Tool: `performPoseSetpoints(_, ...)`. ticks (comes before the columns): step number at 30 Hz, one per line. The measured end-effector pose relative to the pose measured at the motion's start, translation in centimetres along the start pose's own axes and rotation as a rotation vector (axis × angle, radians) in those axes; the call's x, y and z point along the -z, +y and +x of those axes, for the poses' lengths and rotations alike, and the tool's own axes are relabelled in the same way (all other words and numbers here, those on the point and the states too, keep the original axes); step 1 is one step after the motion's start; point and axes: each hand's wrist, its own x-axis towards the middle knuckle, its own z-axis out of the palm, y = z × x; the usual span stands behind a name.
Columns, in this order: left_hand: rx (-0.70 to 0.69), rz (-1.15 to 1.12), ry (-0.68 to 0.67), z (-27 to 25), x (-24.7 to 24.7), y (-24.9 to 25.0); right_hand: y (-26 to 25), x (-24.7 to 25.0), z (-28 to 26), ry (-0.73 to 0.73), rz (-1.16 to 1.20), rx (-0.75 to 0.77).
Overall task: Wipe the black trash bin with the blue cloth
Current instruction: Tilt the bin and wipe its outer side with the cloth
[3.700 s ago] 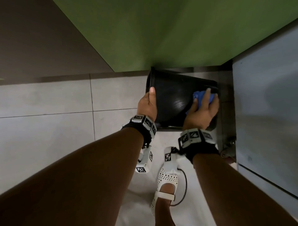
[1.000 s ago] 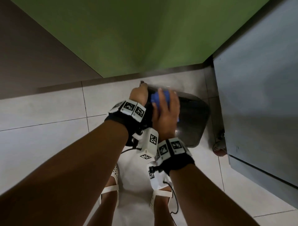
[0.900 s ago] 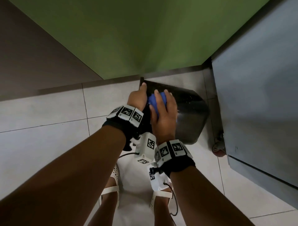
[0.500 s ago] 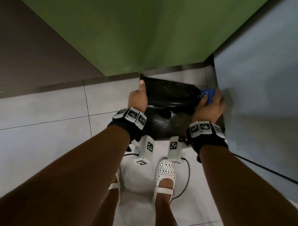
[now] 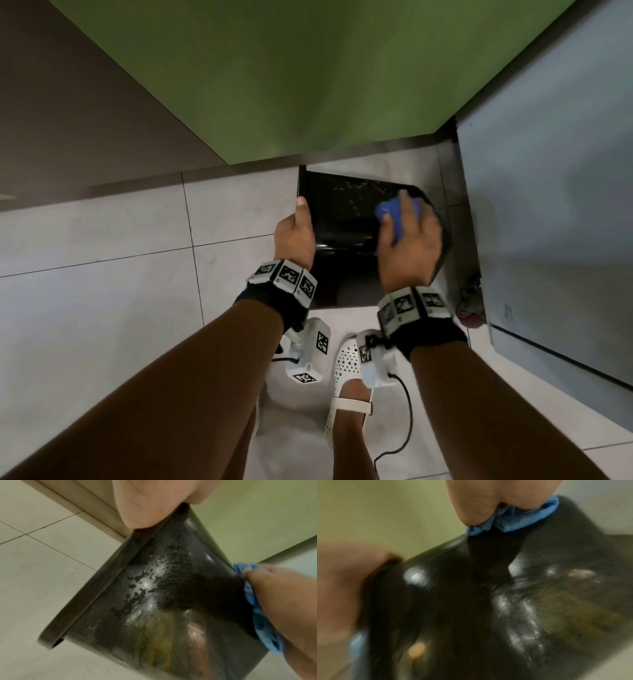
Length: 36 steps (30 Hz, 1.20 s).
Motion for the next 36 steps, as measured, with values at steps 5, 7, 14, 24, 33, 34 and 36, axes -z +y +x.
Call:
performPoseSetpoints(5,0.097,-0.109,-0.039,0.2,-0.2,0.5,1.7,0.7,2.3,0.111,-0.011,-0.179)
performPoseSetpoints(7,0.112,-0.130,-0.053,0.3,-0.6,0.7,1.6,0.2,2.8,0.167,0.008,-0.134)
performPoseSetpoints(14,0.329,-0.275,-0.249,2.0,-0.7,-2.7,2.8,-1.0,2.1,0.277,0.046,-0.043)
performPoseSetpoints(24,0.106,0.235,-0.267,2.6,-0.4,1.7,3.6,-2.5,-3.2,0.091,0.113,-0.005)
performPoseSetpoints(33,0.125,0.114,-0.278,2.8,-1.2,0.2,-1.0,-5.3,-5.2,-0.028,0.113,0.285)
performPoseSetpoints(34,0.121,0.129,-0.273,2.7,-1.1,0.1,-0.1,-4.7,-4.7,-0.008,0.133,0.207)
performPoseSetpoints(36,0.122,0.162,-0.257,2.4,-1.0,-0.3,2.0,-3.4,-2.8,0.028,0.191,-0.035)
